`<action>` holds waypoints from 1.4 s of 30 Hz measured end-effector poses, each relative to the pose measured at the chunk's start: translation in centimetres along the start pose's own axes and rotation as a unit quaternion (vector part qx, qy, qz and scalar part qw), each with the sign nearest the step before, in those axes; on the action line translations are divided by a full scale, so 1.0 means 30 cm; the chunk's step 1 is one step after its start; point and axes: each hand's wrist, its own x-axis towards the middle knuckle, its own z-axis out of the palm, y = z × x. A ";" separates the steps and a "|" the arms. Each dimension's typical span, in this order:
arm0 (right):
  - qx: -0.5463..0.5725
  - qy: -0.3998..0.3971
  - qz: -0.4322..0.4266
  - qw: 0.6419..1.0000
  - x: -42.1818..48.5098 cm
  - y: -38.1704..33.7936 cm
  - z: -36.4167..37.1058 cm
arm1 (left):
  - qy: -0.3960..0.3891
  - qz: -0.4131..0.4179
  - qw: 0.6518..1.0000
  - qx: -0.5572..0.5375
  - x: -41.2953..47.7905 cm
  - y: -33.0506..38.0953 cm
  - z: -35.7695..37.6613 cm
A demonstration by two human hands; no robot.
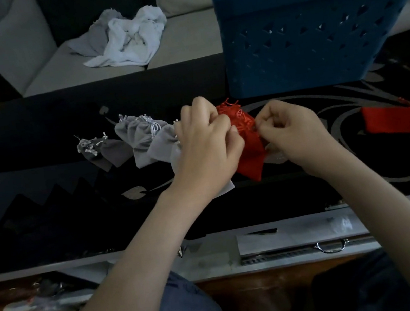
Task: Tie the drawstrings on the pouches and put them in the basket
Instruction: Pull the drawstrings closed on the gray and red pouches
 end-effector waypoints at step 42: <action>-0.291 0.042 0.113 0.949 -0.007 0.186 -0.205 | -0.172 -0.010 0.978 -0.118 0.037 0.161 0.199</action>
